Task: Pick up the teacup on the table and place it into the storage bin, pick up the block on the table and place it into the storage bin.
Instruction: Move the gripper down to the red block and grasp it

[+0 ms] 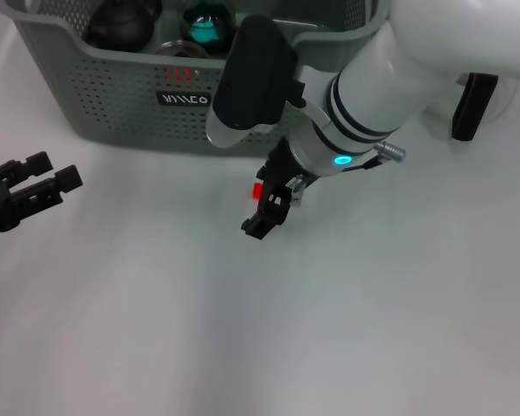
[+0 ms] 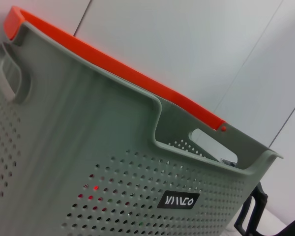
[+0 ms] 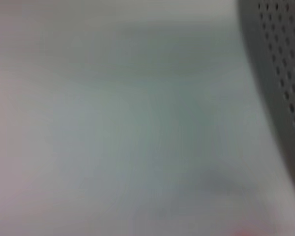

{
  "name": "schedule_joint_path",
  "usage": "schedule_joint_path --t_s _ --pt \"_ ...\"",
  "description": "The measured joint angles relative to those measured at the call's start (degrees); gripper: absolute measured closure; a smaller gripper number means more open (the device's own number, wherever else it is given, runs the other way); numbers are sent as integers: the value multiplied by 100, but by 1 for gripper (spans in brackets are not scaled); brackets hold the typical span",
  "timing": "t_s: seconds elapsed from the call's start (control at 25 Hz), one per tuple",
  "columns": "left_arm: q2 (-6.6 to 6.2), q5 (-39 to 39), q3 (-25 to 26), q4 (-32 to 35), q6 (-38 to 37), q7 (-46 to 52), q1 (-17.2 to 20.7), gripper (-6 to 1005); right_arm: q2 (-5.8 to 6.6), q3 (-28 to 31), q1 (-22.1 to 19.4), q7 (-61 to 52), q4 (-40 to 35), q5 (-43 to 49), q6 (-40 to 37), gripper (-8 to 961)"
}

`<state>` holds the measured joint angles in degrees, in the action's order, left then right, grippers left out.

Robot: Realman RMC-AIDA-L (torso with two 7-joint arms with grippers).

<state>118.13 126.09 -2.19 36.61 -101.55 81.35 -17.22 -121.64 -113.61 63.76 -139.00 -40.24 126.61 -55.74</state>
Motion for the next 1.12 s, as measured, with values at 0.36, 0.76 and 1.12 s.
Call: schedule_joint_path --t_s 0.36,0.76,1.12 --pt "0 2 2 -20 4 -14 0 175 0 -8 32 -59 167 -151 117 99" --pt "0 5 3 -41 4 -21 0 175 -9 -55 -2 30 262 -155 312 99" --pt "0 5 8 -49 18 -18 6 174 -9 -256 52 210 326 -305 333 98"
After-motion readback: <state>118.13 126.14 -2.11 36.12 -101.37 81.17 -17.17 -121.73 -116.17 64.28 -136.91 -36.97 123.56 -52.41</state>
